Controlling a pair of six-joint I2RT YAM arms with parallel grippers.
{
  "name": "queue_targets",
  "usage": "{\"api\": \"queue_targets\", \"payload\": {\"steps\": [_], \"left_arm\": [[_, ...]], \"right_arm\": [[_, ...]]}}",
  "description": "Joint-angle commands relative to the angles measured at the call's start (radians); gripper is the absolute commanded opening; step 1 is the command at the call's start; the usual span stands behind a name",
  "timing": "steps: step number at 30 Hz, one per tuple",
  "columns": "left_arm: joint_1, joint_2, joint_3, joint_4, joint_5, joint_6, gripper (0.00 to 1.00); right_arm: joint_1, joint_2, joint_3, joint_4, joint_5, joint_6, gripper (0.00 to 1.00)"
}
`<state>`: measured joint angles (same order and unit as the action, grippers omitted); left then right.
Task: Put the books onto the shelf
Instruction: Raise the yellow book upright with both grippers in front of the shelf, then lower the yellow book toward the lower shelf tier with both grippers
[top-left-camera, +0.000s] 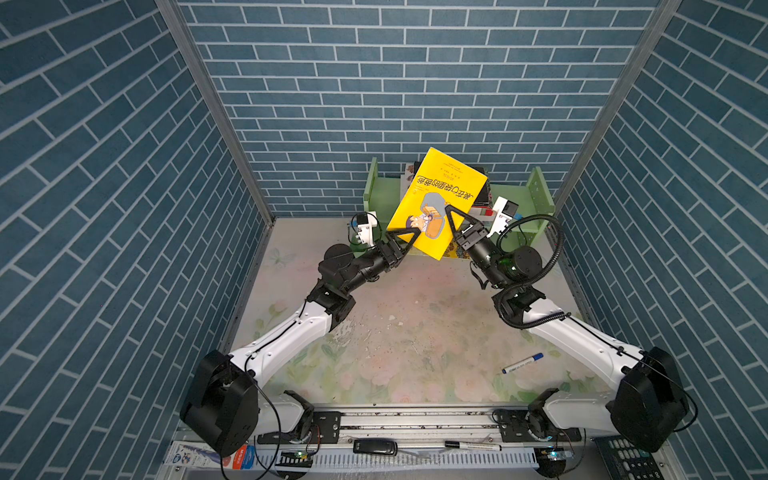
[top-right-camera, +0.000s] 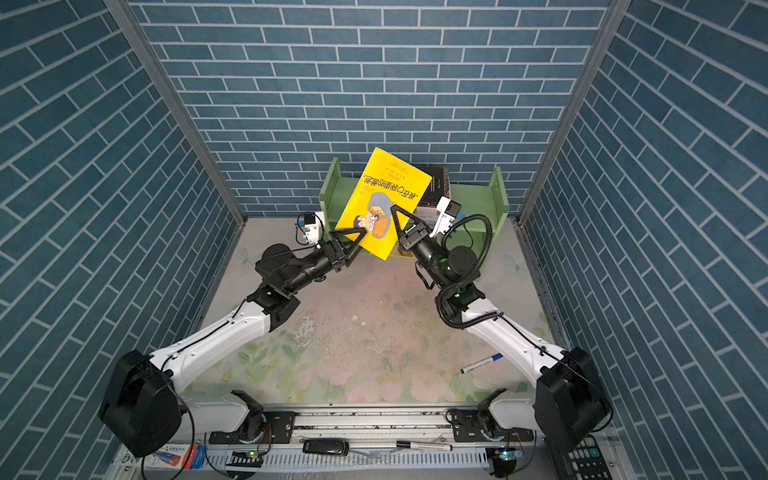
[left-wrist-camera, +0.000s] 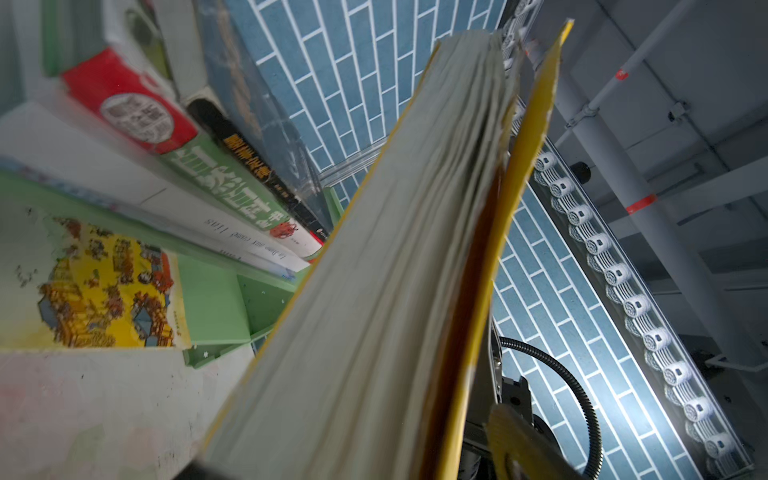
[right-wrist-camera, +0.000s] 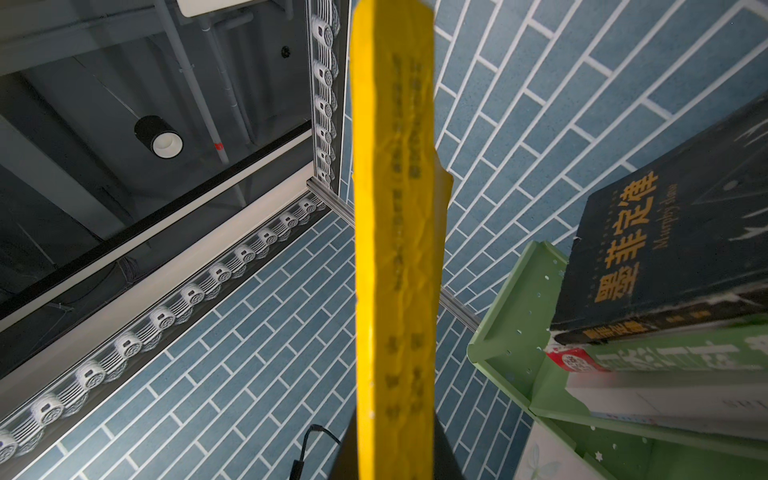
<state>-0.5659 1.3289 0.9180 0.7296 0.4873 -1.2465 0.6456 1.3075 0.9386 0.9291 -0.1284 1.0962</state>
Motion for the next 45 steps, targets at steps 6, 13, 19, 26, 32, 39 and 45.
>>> {"api": "queue_targets", "payload": {"steps": [6, 13, 19, 26, 32, 39, 45], "left_arm": [[-0.014, 0.034, 0.05, 0.184, -0.003, -0.025, 0.43], [-0.012, 0.05, 0.074, 0.219, 0.011, -0.032, 0.17], [0.028, 0.026, 0.165, 0.102, 0.174, 0.019, 0.12], [0.067, -0.009, 0.327, -0.298, 0.397, 0.179, 0.06], [0.122, -0.044, 0.315, -0.375, 0.511, 0.151, 0.03], [0.133, -0.076, 0.217, -0.384, 0.59, 0.081, 0.02], [0.132, -0.119, 0.124, -0.401, 0.629, 0.084, 0.02]], "right_arm": [[0.019, 0.029, 0.025, 0.184, 0.07, 0.074, 0.0], [0.029, 0.046, 0.034, 0.162, 0.051, 0.084, 0.0], [0.026, -0.025, 0.059, -0.073, -0.066, -0.029, 0.16], [-0.053, -0.207, 0.038, -0.467, -0.263, -0.175, 0.66], [-0.167, -0.416, -0.086, -0.627, -0.386, -0.18, 0.78], [-0.181, -0.523, -0.214, -0.651, -0.484, -0.125, 0.78], [-0.182, -0.535, -0.325, -0.604, -0.485, -0.024, 0.77]]}}
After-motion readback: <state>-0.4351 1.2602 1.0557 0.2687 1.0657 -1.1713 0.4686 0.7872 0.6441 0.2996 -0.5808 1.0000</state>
